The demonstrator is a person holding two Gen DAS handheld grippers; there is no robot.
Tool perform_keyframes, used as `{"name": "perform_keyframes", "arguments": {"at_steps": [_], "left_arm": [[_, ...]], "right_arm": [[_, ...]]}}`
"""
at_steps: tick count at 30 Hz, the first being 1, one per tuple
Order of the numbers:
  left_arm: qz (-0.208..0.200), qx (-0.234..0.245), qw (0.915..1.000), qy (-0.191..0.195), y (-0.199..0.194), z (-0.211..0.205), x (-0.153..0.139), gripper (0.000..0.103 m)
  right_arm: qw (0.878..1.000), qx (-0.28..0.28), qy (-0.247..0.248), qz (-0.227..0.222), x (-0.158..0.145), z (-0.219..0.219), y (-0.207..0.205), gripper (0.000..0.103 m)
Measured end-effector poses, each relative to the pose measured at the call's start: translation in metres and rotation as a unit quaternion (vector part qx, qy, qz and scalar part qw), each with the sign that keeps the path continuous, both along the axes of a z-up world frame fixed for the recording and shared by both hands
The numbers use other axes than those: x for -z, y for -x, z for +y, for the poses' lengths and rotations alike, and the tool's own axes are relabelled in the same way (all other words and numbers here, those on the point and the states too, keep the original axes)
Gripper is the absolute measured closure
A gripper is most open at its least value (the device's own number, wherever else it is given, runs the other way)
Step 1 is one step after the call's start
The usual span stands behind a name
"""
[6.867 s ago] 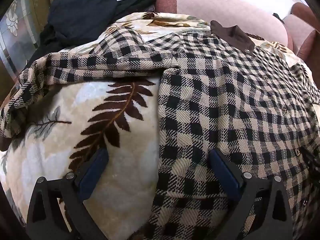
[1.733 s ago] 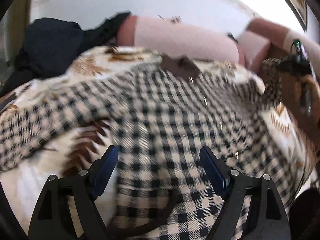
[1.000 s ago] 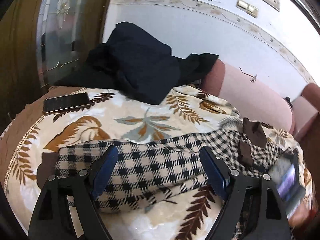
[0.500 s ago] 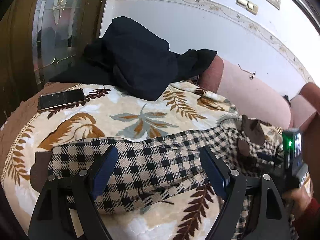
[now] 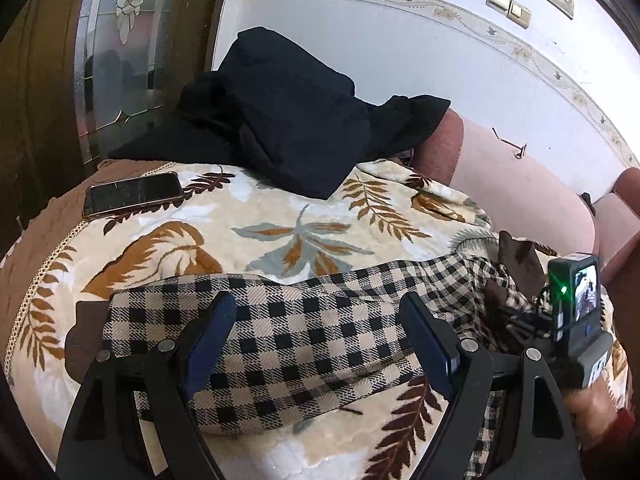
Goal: Fold large clothes
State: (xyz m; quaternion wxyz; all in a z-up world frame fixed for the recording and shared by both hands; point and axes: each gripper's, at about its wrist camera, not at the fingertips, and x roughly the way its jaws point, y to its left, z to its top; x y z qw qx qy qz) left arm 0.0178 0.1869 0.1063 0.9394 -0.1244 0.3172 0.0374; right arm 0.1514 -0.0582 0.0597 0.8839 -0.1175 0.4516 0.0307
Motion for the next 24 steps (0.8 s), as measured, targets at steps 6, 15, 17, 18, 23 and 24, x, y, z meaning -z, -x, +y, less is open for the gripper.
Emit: {"name": "perform_keyframes", "arguments": {"at_steps": [6,15,17,18,23,24], "left_arm": [[0.0,-0.005,0.9998,-0.018,0.0,0.0,0.0,0.02],[0.013,-0.086,0.9957,-0.03,0.008,0.039,-0.001,0.02],[0.042,-0.127,0.9896,-0.053,0.006,0.054,0.005,0.02],[0.062,-0.147,0.9851,-0.064,0.006,0.063,0.01,0.02],[0.151,-0.235,0.9588,-0.052,0.009,0.13,0.038,0.021],[0.156,-0.257,0.953,-0.038,0.014,0.147,0.04,0.021]], "right_arm": [[0.998,-0.032,0.052,-0.006,0.009,0.03,0.004,0.09],[0.99,-0.091,0.089,-0.055,-0.023,0.05,0.047,0.075],[0.991,-0.097,0.075,-0.049,-0.028,0.055,0.055,0.075],[0.992,-0.099,0.065,-0.046,-0.031,0.058,0.058,0.075],[0.99,-0.135,0.024,-0.034,-0.039,0.085,0.073,0.07],[0.988,-0.148,0.018,-0.033,-0.04,0.095,0.078,0.063]]}}
